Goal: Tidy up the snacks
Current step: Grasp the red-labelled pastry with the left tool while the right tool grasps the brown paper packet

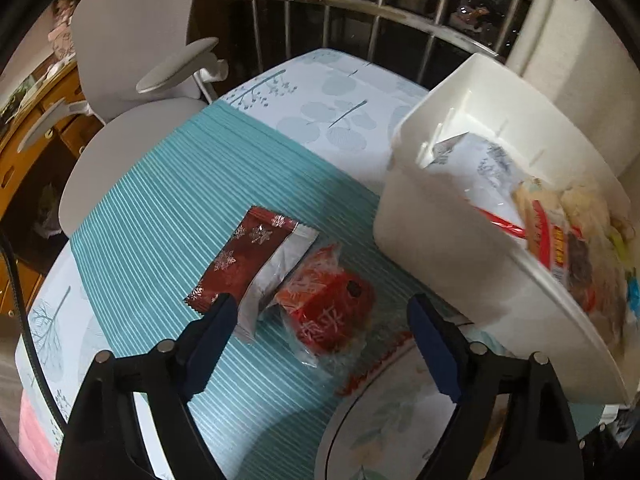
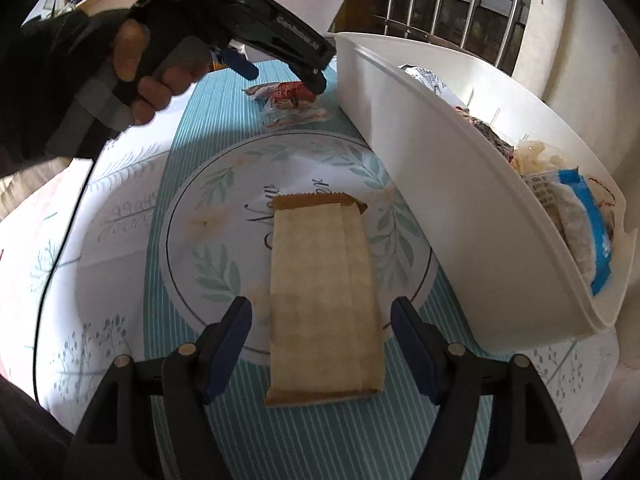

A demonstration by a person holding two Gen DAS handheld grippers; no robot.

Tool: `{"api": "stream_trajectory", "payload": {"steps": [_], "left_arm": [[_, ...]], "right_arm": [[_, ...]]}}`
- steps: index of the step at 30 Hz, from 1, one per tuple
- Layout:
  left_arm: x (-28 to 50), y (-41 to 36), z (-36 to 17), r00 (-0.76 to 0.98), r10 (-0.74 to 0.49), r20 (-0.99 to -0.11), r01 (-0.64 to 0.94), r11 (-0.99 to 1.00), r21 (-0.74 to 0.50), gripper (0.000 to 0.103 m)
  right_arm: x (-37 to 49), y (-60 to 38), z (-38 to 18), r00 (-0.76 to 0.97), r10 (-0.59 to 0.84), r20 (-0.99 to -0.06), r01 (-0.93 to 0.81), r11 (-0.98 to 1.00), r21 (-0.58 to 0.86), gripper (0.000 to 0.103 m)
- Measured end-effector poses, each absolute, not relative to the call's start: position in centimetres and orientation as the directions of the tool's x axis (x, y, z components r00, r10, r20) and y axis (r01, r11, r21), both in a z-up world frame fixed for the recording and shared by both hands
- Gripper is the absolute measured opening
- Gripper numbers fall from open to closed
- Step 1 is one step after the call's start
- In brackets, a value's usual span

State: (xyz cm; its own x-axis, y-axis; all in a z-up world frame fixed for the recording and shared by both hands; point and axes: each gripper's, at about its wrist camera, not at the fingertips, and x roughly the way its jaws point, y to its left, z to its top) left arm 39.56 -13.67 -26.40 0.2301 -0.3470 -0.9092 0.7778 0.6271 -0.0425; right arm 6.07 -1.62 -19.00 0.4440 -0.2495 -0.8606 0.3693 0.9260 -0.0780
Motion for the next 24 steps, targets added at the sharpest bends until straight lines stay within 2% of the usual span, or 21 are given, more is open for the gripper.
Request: {"api": "stream_trajectory", "payload": {"steps": [4, 8, 10, 12, 14, 15, 24], "left_arm": [[40.3, -14.1, -27.4, 0.233, -0.329, -0.915, 0.753, 0.656, -0.044, 0.08], [40.6, -14.4, -27.9, 0.231, -0.328, -0.916, 0.731, 0.68, -0.059, 0.073], [40.7, -14.5, -28.3, 0.207, -0.337, -0.918, 0.72, 0.688, -0.09, 0.066], [40.6, -14.5, -28.4, 0.214, -0.336, -0.917, 0.716, 0.692, -0.087, 0.058], [40.6, -14.6, -28.3, 0.211, -0.337, -0.917, 0.716, 0.692, -0.09, 0.055], [40.6, -14.6, -28.3, 0.205, -0.339, -0.918, 0.712, 0.696, -0.098, 0.053], [40.0, -12.6, -28.0, 0.163, -0.303, -0.939, 0.644, 0.753, -0.131, 0.052]], "right_arm": [[6.4, -1.6, -19.3, 0.455, -0.243, -0.857, 0.364, 0.929, -0.071, 0.072], [7.0, -1.9, -19.7, 0.44, -0.241, -0.865, 0.369, 0.927, -0.071, 0.071], [6.9, -2.0, -19.8, 0.441, -0.235, -0.866, 0.371, 0.926, -0.063, 0.07], [6.9, -2.0, -19.8, 0.444, -0.234, -0.865, 0.369, 0.927, -0.061, 0.067], [7.1, -1.9, -19.7, 0.451, -0.223, -0.864, 0.353, 0.934, -0.057, 0.057], [6.9, -1.9, -19.6, 0.452, -0.22, -0.865, 0.348, 0.936, -0.056, 0.057], [7.4, -3.2, -19.5, 0.428, -0.174, -0.887, 0.322, 0.946, -0.031, 0.053]]}}
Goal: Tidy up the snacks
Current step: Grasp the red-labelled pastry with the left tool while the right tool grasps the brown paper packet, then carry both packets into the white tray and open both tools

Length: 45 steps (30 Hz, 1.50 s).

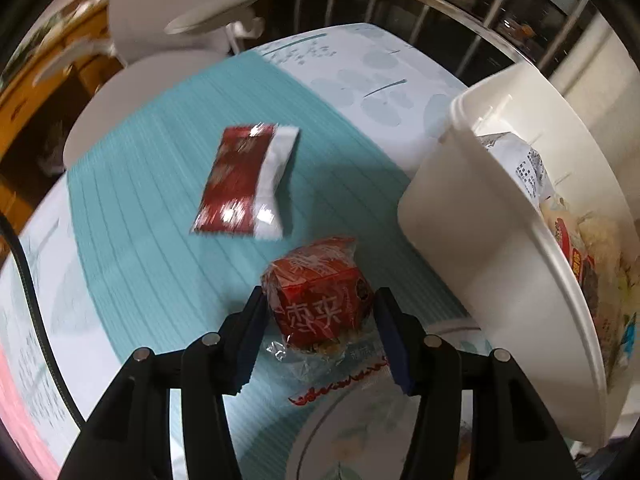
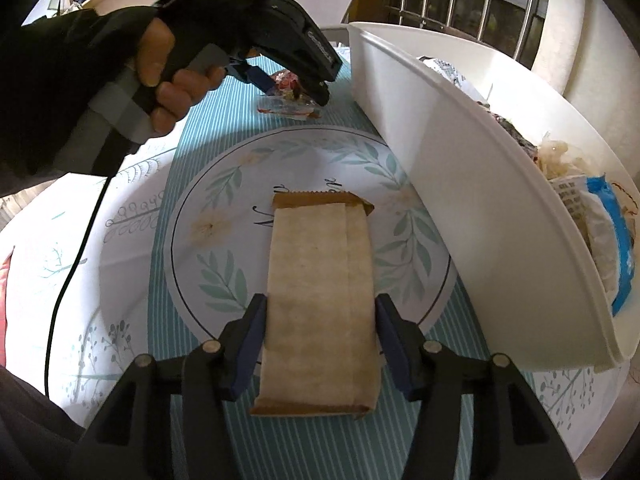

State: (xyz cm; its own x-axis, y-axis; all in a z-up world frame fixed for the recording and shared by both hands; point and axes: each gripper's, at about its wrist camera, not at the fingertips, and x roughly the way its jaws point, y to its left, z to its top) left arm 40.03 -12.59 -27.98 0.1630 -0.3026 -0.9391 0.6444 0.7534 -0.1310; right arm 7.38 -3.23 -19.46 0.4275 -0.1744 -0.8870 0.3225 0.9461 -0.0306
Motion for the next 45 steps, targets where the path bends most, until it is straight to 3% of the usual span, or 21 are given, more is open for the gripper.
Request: {"api": "stream_trajectory", "payload": {"steps": [16, 22, 31, 45], "left_arm": [[33.1, -3.2, -19.2, 0.167, -0.294, -0.941, 0.556, 0.817, -0.157, 0.052], [29.4, 1.3, -14.7, 0.184, -0.373, -0.909, 0.51, 0.827, -0.236, 0.052], [23.5, 5.7, -11.1, 0.172, -0.493, -0.853, 0.397, 0.827, -0.398, 0.052], [18.2, -0.7, -8.0, 0.235, -0.472, -0.849, 0.39, 0.847, -0.363, 0.053]], "right_arm": [[7.9, -7.0, -17.5, 0.361, 0.013, -0.932, 0.448, 0.874, 0.186, 0.053], [6.9, -6.2, -14.9, 0.365, 0.101, -0.925, 0.481, 0.831, 0.281, 0.053], [4.8, -4.7, -8.2, 0.445, 0.066, -0.893, 0.392, 0.882, 0.26, 0.053], [2.9, -12.1, -3.2, 0.593, 0.06, -0.803, 0.271, 0.924, 0.269, 0.053]]}}
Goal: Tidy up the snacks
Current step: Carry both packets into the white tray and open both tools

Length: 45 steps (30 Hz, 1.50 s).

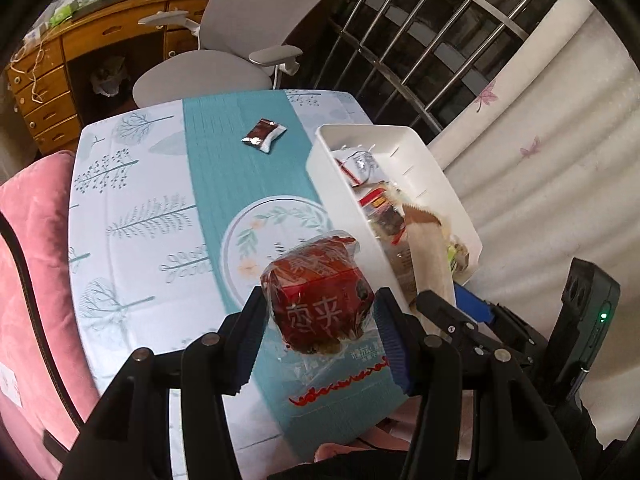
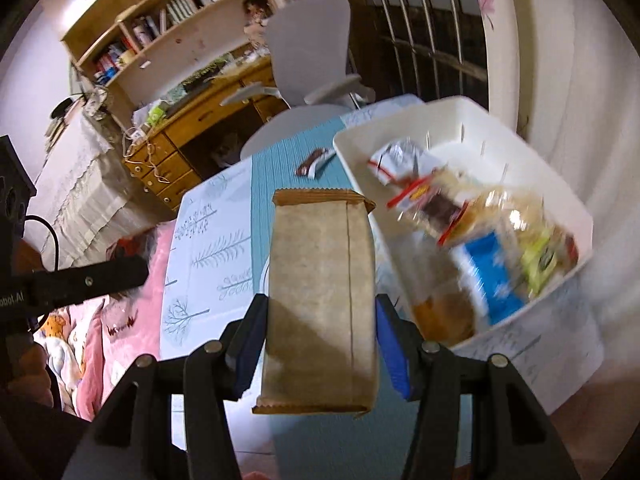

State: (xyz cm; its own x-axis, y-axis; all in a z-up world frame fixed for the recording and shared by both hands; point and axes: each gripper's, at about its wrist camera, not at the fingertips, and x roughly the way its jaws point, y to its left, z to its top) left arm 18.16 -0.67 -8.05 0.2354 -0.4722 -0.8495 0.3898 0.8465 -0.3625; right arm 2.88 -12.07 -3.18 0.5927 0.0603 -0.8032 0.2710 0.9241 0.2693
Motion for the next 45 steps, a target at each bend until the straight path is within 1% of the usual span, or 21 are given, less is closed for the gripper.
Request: {"api": "stream_trajectory", "payload": {"steps": [8, 14, 19, 21, 22, 23, 24, 25, 26, 27, 28, 30, 31, 39, 45], "left_arm": [[17.2, -8.4, -8.0, 0.259, -0.481, -0.838, 0.334, 0.858, -0.389, 0.053], [17.2, -14.0, -7.9, 0.287, -0.505, -0.814, 0.347, 0.847, -0.403, 0.053], [17.8, -17.6, -8.0, 0.292, -0.514, -0.807, 0.354, 0.842, -0.408, 0.053], [18.2, -18.8, -8.1, 0.289, -0.512, -0.809, 0.353, 0.843, -0.407, 0.056], [18.3, -19.2, -8.1, 0.289, -0.505, -0.813, 0.35, 0.846, -0.401, 0.06], [18.6, -19.7, -8.2, 0.29, -0.491, -0.822, 0.345, 0.854, -0.389, 0.067], [18.8, -19.9, -8.2, 0.291, -0.484, -0.825, 0.342, 0.858, -0.383, 0.07], [19.0, -20.2, -8.2, 0.293, -0.481, -0.827, 0.339, 0.861, -0.38, 0.07], [19.2, -20.4, -8.2, 0.294, -0.476, -0.829, 0.334, 0.864, -0.378, 0.07], [19.4, -20.6, -8.3, 0.294, -0.468, -0.833, 0.328, 0.868, -0.371, 0.07], [19.6, -20.7, -8.3, 0.295, -0.459, -0.838, 0.323, 0.873, -0.365, 0.071], [20.1, -20.7, -8.4, 0.295, -0.439, -0.848, 0.304, 0.885, -0.352, 0.078], [20.3, -20.6, -8.5, 0.291, -0.431, -0.854, 0.293, 0.89, -0.349, 0.078], [22.6, -18.4, -8.5, 0.294, -0.356, -0.887, 0.263, 0.922, -0.283, 0.079], [25.8, -15.7, -8.3, 0.309, -0.325, -0.894, 0.269, 0.931, -0.246, 0.079]], "right_arm": [[2.8, -18.1, -1.2, 0.616, 0.088, -0.783, 0.137, 0.967, 0.217, 0.053], [3.0, -23.1, 0.2, 0.639, 0.068, -0.766, 0.093, 0.982, 0.165, 0.053], [3.8, -26.6, 1.0, 0.643, 0.026, -0.765, 0.07, 0.993, 0.094, 0.053], [4.1, -27.6, 1.3, 0.644, 0.023, -0.764, 0.065, 0.994, 0.086, 0.053], [4.2, -28.0, 1.5, 0.646, 0.027, -0.763, 0.062, 0.994, 0.087, 0.053], [4.4, -28.5, 1.5, 0.646, 0.034, -0.763, 0.058, 0.994, 0.093, 0.054], [4.6, -28.9, 1.5, 0.642, 0.037, -0.766, 0.059, 0.994, 0.097, 0.054], [4.9, -29.2, 1.3, 0.632, 0.04, -0.774, 0.061, 0.993, 0.1, 0.059], [5.2, -29.6, 1.0, 0.62, 0.04, -0.783, 0.066, 0.992, 0.103, 0.069], [5.5, -30.0, 0.8, 0.607, 0.041, -0.794, 0.075, 0.991, 0.108, 0.073], [5.7, -30.4, 0.5, 0.597, 0.051, -0.8, 0.079, 0.989, 0.122, 0.074], [6.0, -30.9, 0.1, 0.586, 0.075, -0.807, 0.081, 0.985, 0.151, 0.074], [6.2, -31.2, -0.2, 0.576, 0.084, -0.813, 0.088, 0.983, 0.164, 0.074], [7.4, -31.7, -2.0, 0.516, 0.137, -0.845, 0.127, 0.964, 0.234, 0.074], [8.7, -31.2, -2.6, 0.482, 0.126, -0.867, 0.162, 0.96, 0.229, 0.074]]}}
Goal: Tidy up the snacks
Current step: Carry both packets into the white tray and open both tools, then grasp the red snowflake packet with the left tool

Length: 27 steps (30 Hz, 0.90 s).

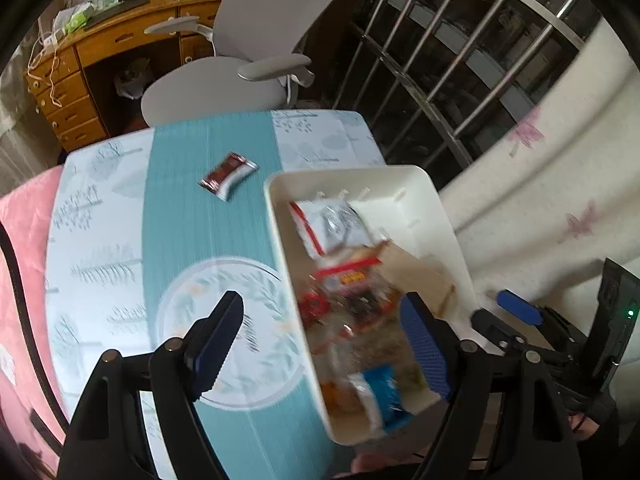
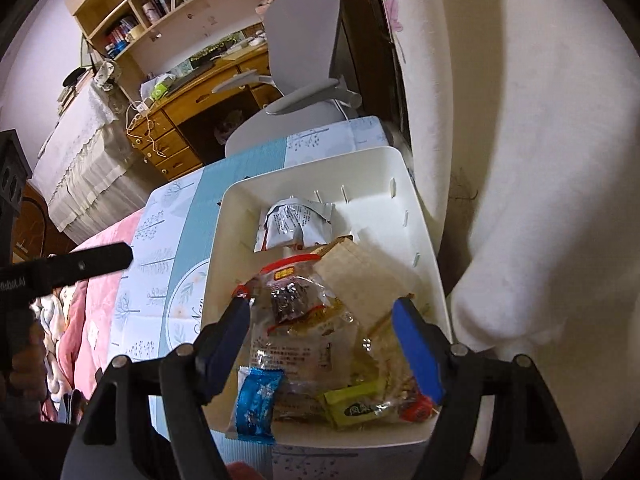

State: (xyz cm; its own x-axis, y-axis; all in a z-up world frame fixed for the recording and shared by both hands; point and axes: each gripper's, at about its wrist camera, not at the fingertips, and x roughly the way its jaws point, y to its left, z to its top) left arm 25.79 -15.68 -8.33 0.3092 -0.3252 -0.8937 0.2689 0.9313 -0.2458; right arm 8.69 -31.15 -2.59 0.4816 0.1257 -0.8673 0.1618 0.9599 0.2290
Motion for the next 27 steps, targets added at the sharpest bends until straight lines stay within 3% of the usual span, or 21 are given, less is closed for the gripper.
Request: {"api": "stream_trajectory", "payload": {"steps": [12, 25, 27], "left_arm": [[35.5, -11.8, -12.4, 0.305, -0.281, -0.91, 0.339, 0.925, -0.171, 0.079], [45.1, -11.0, -22.6, 0.328, -0.342, -0.881, 0.417, 0.889, -0.19, 0.079], [45.7, -11.3, -24.2, 0.322, -0.332, -0.887, 0.43, 0.886, -0.175, 0.074]], "right_arm": [[12.2, -29.8, -4.3, 0.371, -0.023, -0.928, 0.313, 0.944, 0.102, 0.074], [13.7, -26.4, -8.2, 0.184, -0.102, -0.978, 0.369, 0.929, -0.028, 0.074], [13.5, -25.9, -8.4, 0.165, -0.109, -0.98, 0.368, 0.929, -0.041, 0.074]]}}
